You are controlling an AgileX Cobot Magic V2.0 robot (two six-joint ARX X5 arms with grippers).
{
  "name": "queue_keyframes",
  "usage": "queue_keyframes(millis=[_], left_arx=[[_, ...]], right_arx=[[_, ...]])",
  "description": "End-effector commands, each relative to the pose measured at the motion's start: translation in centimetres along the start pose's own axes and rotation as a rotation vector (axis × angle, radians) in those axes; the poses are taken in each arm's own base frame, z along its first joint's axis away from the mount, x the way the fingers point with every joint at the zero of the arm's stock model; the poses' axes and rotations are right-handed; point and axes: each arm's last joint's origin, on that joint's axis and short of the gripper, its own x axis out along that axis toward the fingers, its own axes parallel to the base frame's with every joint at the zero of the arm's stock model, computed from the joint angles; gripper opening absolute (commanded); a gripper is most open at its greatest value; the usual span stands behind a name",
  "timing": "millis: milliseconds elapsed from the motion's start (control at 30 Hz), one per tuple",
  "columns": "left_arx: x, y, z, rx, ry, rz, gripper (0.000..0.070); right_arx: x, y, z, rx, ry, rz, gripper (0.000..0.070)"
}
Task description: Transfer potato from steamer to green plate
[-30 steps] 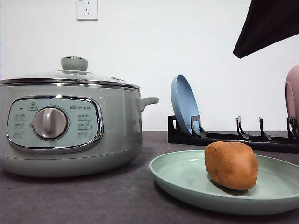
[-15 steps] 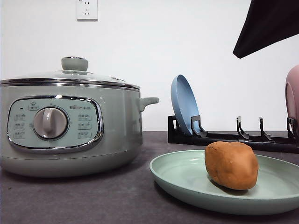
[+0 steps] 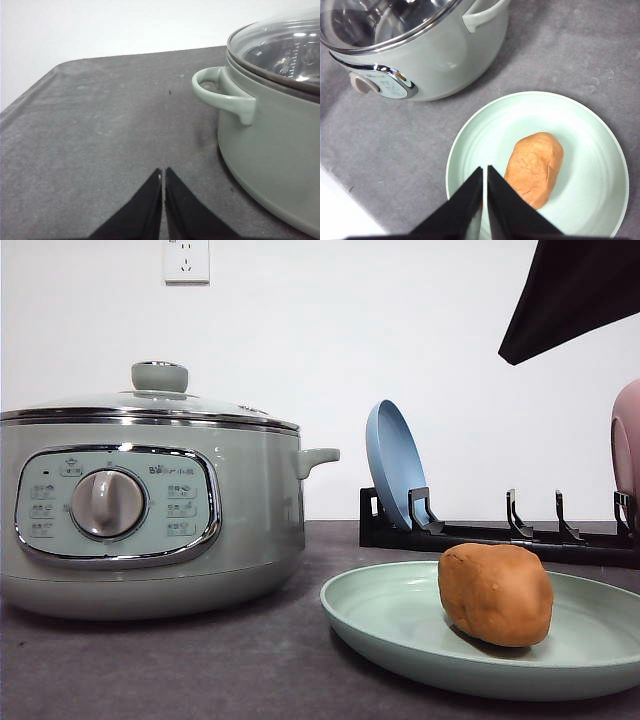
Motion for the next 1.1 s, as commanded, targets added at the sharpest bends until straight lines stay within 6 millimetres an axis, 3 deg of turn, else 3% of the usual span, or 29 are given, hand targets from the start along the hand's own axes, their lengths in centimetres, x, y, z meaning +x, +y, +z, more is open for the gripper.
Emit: queue_keyframes(millis=[0, 367, 500, 800, 933, 1067], left_arx=[[0.2, 0.0, -0.7, -0.006, 0.027, 0.002, 0.0001], [0.2, 0.0, -0.7, -0.006, 0.027, 0.002, 0.0001], [0.2, 0.0, -0.7, -0.006, 0.027, 0.002, 0.0001], [0.2, 0.0, -0.7, -0.006, 0.027, 0.002, 0.0001], [0.2, 0.0, -0.7, -0.006, 0.027, 0.002, 0.0001], [0.2, 0.0, -0.7, -0.006, 0.027, 0.002, 0.0001]], right_arx=[[0.0, 0.2, 0.4, -0.017, -0.013, 0.007, 0.0], [-0.1, 0.3, 0.4, -0.02, -0.015, 0.01, 0.0], [-1.2, 0.1, 0.4, -0.048, -0.068, -0.003, 0.0], [-6.5, -2.2, 0.8, -0.054, -0.438, -0.175, 0.0], [-8.4, -3.5, -0.6, -0.063, -0.591, -0.3, 0.0], [-8.8, -4.6, -2.7, -0.089, -0.725, -0.405, 0.0]])
